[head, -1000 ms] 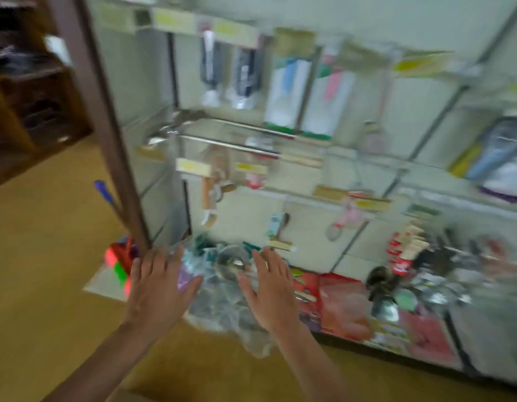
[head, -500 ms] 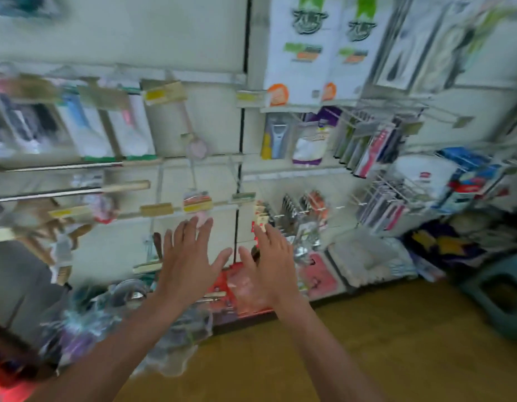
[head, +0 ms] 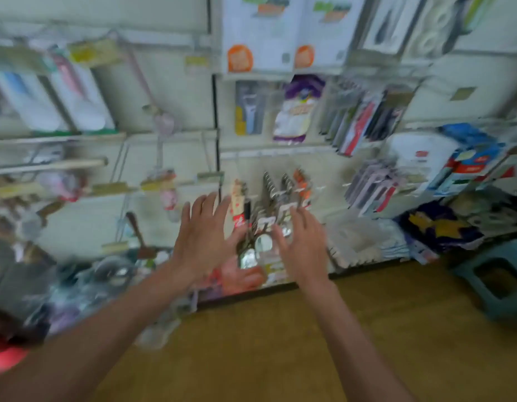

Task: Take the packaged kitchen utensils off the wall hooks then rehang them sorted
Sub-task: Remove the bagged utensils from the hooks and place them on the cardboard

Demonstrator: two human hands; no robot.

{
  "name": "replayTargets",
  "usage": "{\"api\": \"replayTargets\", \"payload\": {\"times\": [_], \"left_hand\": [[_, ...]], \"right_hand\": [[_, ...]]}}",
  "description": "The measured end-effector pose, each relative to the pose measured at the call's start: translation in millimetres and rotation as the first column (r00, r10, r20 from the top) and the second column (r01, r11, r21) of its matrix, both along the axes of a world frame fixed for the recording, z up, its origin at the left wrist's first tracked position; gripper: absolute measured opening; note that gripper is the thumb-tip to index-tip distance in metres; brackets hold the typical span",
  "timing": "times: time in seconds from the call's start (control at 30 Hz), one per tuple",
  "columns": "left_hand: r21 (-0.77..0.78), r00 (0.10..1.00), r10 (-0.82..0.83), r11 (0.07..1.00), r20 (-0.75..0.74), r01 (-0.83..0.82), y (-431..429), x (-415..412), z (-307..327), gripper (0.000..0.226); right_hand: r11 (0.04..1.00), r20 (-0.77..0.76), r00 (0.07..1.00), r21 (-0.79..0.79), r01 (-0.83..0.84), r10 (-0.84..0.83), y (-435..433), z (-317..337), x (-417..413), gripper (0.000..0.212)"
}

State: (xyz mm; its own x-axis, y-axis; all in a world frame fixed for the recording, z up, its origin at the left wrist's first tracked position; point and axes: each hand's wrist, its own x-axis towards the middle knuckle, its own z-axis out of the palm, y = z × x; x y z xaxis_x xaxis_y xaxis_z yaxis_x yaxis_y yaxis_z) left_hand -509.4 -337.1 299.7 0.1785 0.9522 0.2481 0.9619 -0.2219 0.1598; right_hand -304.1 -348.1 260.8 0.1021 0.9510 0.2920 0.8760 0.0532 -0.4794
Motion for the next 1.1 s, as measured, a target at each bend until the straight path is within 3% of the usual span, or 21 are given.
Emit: {"api": "replayTargets", "payload": {"times": [0.23,0.57,1.1], "left_hand": [[0.036,0.986,0.156,0.987,-0.065,-0.154,9.7,-62.4,9.2,0.075],[0.033,0.985,0.158,0.987,-0.065,-0.157,1.3,-33.9,-5.3,0.083],[-0.022,0.991,-0.090,0.996,-0.094,0.088,37.1,105.2,-39.2,0.084]], "right_hand": [[0.992,-0.064,0.993,-0.068,-0.107,0.103,3.4,-36.4,-33.1,0.064],[0.982,-0.053,0.981,-0.015,-0.187,0.186,20.3,-25.9,-54.1,0.067],[1.000,-0.028,1.000,-0.006,-0.003,0.003,47.4,-46.1,60.7,0.066]]}}
